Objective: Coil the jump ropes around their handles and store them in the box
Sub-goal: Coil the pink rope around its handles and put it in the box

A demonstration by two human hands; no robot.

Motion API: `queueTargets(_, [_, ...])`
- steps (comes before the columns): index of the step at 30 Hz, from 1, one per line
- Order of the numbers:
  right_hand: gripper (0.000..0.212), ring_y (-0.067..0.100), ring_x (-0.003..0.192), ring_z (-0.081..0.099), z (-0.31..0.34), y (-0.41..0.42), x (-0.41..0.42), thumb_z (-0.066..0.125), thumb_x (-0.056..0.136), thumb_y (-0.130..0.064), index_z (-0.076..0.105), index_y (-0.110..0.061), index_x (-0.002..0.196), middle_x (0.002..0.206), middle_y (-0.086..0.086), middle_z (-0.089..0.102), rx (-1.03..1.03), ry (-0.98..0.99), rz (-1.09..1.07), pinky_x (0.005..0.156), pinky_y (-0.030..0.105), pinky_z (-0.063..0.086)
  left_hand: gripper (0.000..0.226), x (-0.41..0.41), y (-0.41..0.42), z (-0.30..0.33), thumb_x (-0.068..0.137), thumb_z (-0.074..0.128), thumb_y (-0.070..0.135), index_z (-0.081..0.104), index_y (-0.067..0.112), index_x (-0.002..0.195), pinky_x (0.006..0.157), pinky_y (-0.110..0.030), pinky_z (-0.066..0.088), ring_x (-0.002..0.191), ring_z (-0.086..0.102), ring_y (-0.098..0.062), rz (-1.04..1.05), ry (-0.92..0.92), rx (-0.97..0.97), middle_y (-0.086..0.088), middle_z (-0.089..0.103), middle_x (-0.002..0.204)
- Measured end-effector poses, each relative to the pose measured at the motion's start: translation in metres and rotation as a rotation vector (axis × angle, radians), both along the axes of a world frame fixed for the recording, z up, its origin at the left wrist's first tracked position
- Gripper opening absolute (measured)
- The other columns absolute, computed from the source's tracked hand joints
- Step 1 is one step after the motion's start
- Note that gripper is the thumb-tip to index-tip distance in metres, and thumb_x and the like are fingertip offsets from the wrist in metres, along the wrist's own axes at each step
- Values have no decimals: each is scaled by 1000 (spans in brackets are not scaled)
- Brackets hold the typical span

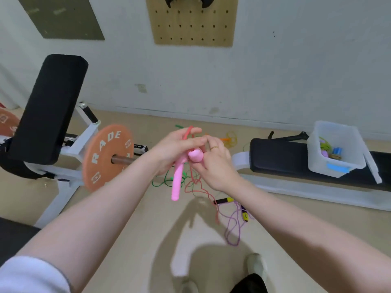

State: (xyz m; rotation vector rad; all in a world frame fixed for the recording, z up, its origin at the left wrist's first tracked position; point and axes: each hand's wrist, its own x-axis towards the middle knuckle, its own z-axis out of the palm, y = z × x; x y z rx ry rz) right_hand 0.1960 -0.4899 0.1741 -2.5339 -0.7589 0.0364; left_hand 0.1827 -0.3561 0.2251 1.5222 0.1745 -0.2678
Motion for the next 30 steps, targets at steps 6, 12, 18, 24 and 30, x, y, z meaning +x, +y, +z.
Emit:
queueTargets(6, [56, 21, 129, 29, -3, 16, -17, 32, 83, -50, 57, -12, 115, 130, 9, 41, 201, 328, 33, 109, 31, 23, 40, -15, 9, -2, 78, 70, -1, 56, 17, 110, 74, -15, 50, 79, 60, -9, -178, -169, 260, 2, 62, 87])
queueTargets(12, [33, 18, 122, 48, 19, -34, 2, 61, 81, -11, 56, -15, 113, 127, 0, 48, 698, 401, -66, 108, 42, 36, 30, -20, 13, 17, 80, 56, -5, 66, 20, 90, 67, -18, 50, 63, 58, -6, -290, -200, 445, 12, 62, 64])
queueTargets(18, [38, 12, 82, 59, 33, -16, 7, 53, 72, 5, 56, -15, 104, 92, 6, 60, 511, 745, 285, 78, 25, 47, 11, -22, -2, 42, 73, 62, 4, 71, 8, 78, 56, -22, 41, 53, 52, -7, -387, -190, 801, -6, 65, 64])
queueTargets(24, [23, 3, 49, 42, 31, -24, 0, 39, 99, -17, 55, -18, 82, 71, -4, 52, 767, 843, 127, 46, 14, 31, 18, -11, -6, 52, 78, 54, -9, 68, 0, 76, 58, -24, 53, 53, 62, -10, 72, -152, 399, -11, 63, 63])
queueTargets(30, [38, 9, 78, 61, 44, -24, -8, 74, 74, -17, 50, -29, 101, 97, 17, 65, 549, 666, 231, 81, 34, 53, 24, -2, -31, 37, 78, 50, -12, 67, 4, 74, 55, -25, 54, 56, 60, -16, 486, -18, -52, -8, 63, 65])
